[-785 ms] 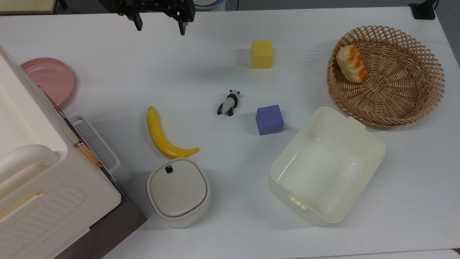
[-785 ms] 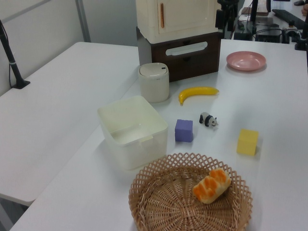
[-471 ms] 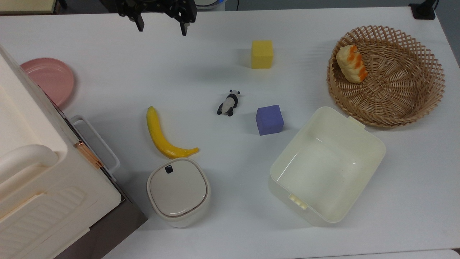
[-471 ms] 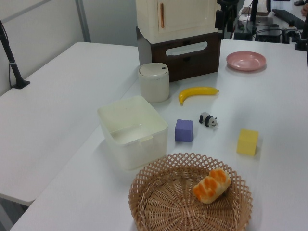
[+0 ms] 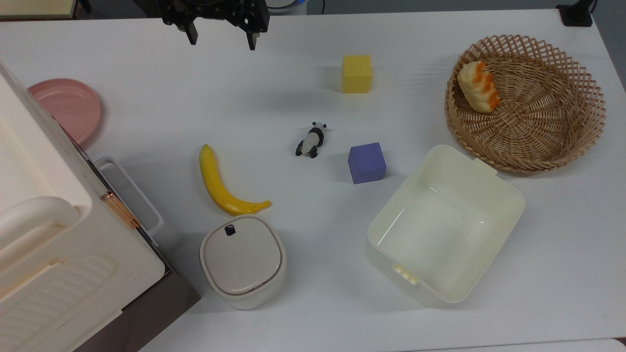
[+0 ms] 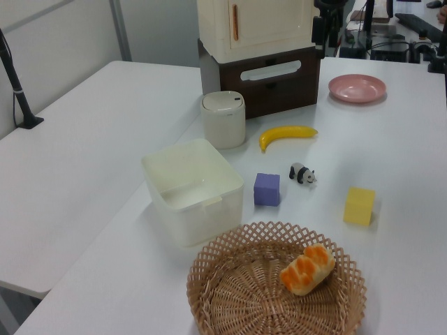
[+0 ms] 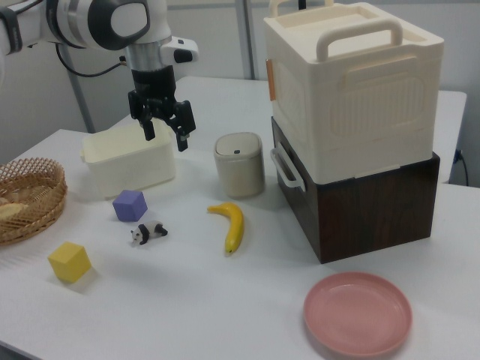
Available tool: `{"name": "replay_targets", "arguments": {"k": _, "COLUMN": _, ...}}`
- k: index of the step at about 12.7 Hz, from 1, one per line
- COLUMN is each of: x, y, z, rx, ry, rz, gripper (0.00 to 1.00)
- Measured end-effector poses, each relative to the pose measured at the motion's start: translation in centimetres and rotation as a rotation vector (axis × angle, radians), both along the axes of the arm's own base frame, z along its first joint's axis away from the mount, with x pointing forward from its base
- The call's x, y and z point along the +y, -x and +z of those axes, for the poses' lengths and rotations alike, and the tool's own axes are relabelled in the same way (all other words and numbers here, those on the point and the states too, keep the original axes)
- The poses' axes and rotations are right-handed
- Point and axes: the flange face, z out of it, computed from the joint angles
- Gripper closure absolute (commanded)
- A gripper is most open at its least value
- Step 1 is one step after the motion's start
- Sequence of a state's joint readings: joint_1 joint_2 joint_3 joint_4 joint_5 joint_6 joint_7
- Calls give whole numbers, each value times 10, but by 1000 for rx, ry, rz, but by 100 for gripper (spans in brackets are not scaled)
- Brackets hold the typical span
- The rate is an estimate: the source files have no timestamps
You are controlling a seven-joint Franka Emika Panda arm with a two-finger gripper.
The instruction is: Open the drawer
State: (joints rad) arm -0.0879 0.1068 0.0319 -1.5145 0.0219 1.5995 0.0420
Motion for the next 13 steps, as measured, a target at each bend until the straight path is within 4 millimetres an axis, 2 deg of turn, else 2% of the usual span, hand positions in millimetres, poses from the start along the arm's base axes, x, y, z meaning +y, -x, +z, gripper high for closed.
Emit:
{"name": "replay_targets", "arguments": {"k": 7, "x": 0, "y": 0, "z": 0, "rx": -1, "ry": -1, "rz": 27, "gripper": 0}}
{"name": "replay_targets", "arguments": {"k": 11, "x": -5, "y": 0, "z": -1, "rx": 1, "ry": 21, "rz": 132, "gripper": 0}}
{"name": "replay_targets", "arguments": {"k": 13, "x": -13, "y": -6, "z": -3, "rx": -24, "ry": 46, "rz": 254, "gripper": 0}}
